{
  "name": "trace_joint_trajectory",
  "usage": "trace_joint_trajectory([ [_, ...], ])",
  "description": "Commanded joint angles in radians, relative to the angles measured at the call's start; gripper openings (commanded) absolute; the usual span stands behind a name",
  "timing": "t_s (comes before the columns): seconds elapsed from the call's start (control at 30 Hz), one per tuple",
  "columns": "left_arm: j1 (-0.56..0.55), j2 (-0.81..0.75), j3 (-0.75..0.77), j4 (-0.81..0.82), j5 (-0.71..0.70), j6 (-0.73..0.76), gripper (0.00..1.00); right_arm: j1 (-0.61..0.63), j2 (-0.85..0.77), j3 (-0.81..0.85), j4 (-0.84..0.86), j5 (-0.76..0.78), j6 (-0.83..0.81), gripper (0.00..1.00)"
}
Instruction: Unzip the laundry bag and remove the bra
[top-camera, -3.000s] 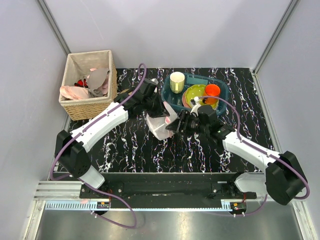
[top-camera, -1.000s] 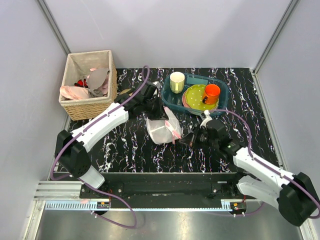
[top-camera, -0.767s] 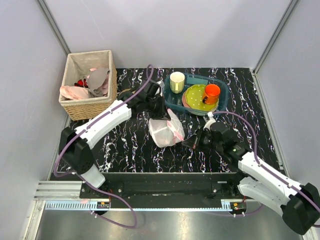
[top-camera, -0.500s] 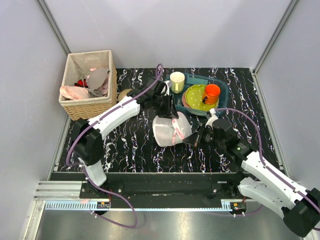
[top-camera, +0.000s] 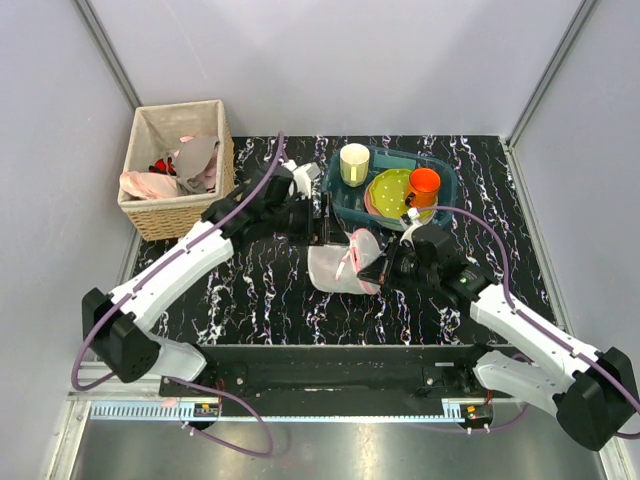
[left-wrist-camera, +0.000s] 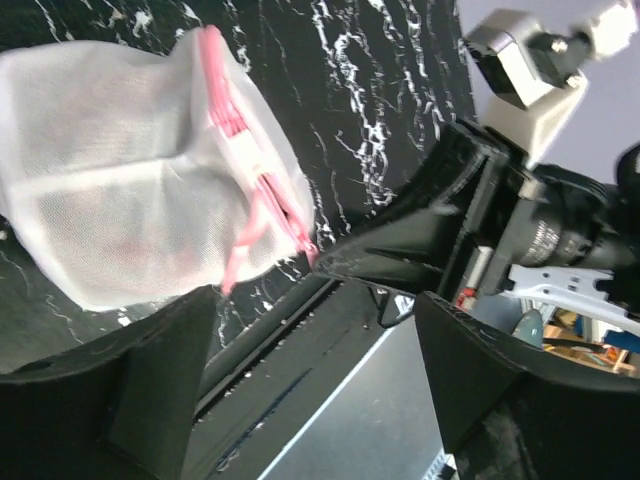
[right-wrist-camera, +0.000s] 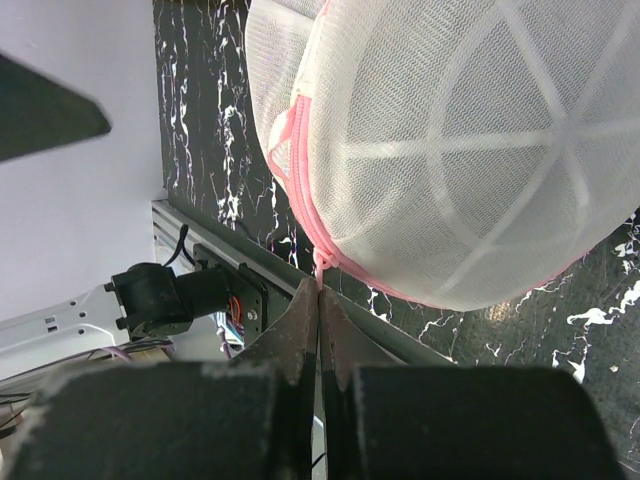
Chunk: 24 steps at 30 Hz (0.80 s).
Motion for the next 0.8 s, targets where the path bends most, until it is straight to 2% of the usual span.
trace_joint_trajectory([
  [0.0,-0.012,-0.035,-0.09,0.127,0.042,-0.101,0.8,0.009,0.001,0.03,0.05,-0.019,-0.015,0.0],
  [0.23,-0.045,0.071,-0.062,0.161,0.024,-0.159,0.78,0.009,-0.02,0.019,0.038,-0.01,-0.012,0.0],
  [0.33,-0.047,0.102,-0.075,0.218,0.032,-0.201,0.68,0.009,-0.02,0.007,0.038,-0.013,-0.006,0.0],
  [0.53,-0.067,0.151,-0.081,0.268,0.055,-0.252,0.61,0.009,-0.023,-0.008,0.034,-0.013,-0.006,0.0],
  [0.6,-0.072,0.16,-0.076,0.274,0.056,-0.255,0.53,0.009,-0.023,-0.015,0.034,-0.01,-0.009,0.0],
  [0.63,-0.072,0.166,-0.075,0.275,0.056,-0.255,0.4,0.009,-0.023,-0.018,0.033,-0.009,-0.008,0.0],
  [0.7,-0.072,0.175,-0.07,0.273,0.068,-0.253,0.25,0.009,-0.029,-0.016,0.024,0.003,-0.017,0.0],
  [0.73,-0.072,0.177,-0.066,0.267,0.068,-0.252,0.06,0.007,-0.033,-0.018,0.01,0.01,-0.021,0.0],
  [0.77,-0.072,0.177,-0.064,0.258,0.061,-0.252,0.0,0.009,-0.037,-0.016,0.008,0.014,-0.026,0.0],
])
